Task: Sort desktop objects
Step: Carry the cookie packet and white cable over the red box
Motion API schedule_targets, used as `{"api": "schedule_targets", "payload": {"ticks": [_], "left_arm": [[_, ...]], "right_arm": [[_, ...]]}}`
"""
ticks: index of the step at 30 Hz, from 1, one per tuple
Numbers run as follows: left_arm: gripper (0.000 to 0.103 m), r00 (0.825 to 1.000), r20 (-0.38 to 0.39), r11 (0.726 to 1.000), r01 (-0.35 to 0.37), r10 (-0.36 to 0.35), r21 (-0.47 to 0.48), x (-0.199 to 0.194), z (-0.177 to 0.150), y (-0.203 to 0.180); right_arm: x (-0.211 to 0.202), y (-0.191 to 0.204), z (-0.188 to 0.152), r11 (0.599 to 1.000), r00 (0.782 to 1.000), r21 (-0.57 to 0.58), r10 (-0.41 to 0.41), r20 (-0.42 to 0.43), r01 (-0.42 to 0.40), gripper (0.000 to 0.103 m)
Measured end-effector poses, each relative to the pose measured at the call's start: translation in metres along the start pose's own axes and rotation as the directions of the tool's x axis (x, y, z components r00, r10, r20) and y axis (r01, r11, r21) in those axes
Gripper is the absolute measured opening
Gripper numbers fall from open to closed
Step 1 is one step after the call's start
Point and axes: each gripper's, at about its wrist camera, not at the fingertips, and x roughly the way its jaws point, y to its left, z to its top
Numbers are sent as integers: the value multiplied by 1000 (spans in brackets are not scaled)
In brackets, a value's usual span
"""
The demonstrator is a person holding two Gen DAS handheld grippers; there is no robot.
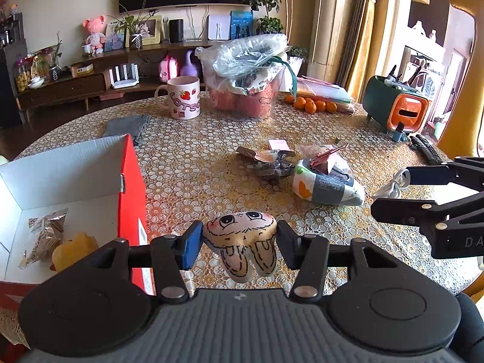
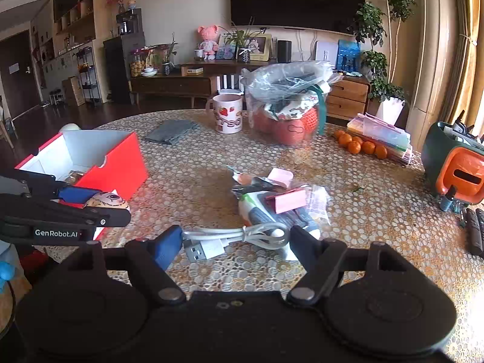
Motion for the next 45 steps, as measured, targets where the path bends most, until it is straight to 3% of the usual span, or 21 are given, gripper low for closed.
{"api": "schedule_targets", "payload": {"ticks": [14, 28, 35, 45], "left_arm": [[51, 997, 23, 996, -73, 74, -42, -49, -12, 78], [52, 985, -16, 982, -172, 171, -80, -56, -12, 165], [52, 974, -53, 972, -224, 221, -75, -40, -3, 203], [52, 948, -106, 952, -305, 302, -21, 3, 16, 242]], "right_arm": [[9, 97, 36, 981, 986, -104, 164, 4, -163, 77], [46, 181, 70, 940, 967, -228, 254, -23, -253, 77], [75, 211, 86, 925, 961, -263, 271, -49, -274, 77], [129, 237, 101, 921, 981, -336, 184, -67, -196, 77]]}}
